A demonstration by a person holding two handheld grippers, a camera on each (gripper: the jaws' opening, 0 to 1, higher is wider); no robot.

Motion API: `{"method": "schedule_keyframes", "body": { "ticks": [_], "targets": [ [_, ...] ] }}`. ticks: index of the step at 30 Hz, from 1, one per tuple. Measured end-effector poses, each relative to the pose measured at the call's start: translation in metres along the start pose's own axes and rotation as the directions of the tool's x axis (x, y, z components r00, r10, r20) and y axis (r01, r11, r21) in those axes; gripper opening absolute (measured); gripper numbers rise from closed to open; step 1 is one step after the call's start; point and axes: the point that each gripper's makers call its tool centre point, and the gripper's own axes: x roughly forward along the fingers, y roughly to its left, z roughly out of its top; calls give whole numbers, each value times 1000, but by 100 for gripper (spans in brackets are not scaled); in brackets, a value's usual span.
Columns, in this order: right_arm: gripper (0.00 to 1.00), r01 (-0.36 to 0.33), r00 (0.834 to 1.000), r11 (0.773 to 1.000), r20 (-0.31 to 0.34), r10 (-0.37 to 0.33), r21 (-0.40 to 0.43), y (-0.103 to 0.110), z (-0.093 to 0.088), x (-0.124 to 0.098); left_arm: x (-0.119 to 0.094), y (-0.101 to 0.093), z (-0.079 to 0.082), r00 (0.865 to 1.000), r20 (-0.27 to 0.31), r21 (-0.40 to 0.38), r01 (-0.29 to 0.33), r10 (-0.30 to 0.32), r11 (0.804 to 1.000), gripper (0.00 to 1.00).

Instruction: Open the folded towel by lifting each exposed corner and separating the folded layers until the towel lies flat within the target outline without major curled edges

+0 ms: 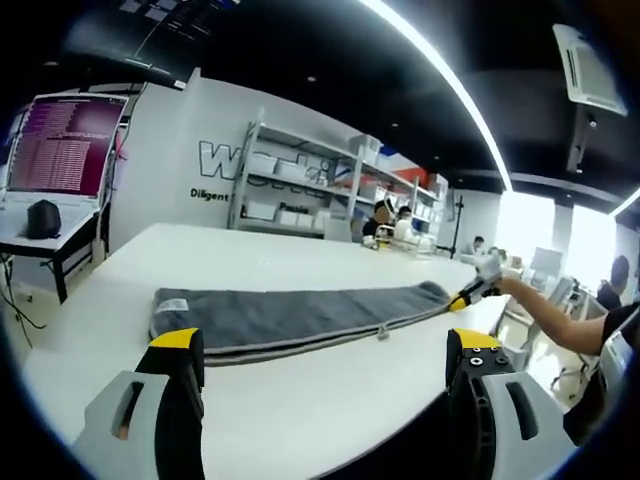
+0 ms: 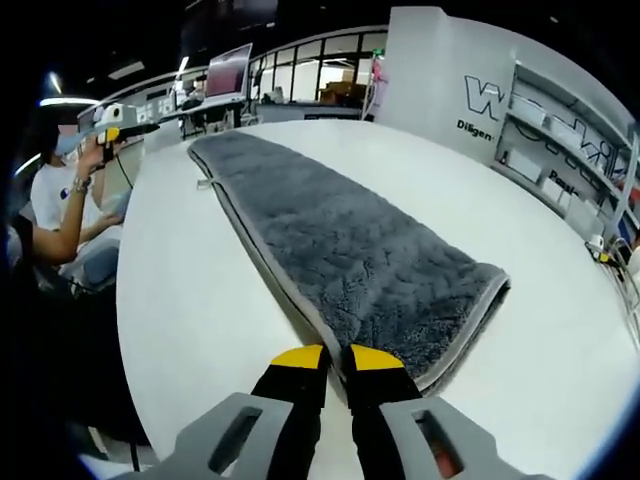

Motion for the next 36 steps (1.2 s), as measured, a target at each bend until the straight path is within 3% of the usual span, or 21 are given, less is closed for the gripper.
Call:
{"method": "schedule_keyframes", "body": {
  "ticks": [7,21,25,28,31,33,36],
  "targets": [
    [4,2,1000,1000,-26,-1,31,-6,-12,-13,1,2,-1,1000,-14,-1,3,-3,1000,99],
    [5,74,995,997,-73,-72,31,-26,-31,-29,-1,0,-4,1000,-25,3,2,-2,1000,99],
    [19,32,998,998,-58,-29,55,-17,-29,-30,4,0,-10,999,-45,12,-11,12,1000,99],
    [21,55,997,998,-55,-54,11,-20,-29,-32,8,5,-17,997,-76,26,-24,26,999,99],
    [30,57,998,998,-33,-58,-11,-16,-25,-33,13,8,-20,996,-89,41,-27,30,999,99],
    [32,71,997,995,10,-70,-69,-15,-17,-32,17,2,-19,996,-84,77,31,-25,997,99],
    [32,87,996,993,11,-86,-81,-15,-17,-32,24,3,-20,996,-86,81,38,-31,996,99]
  ]
}}
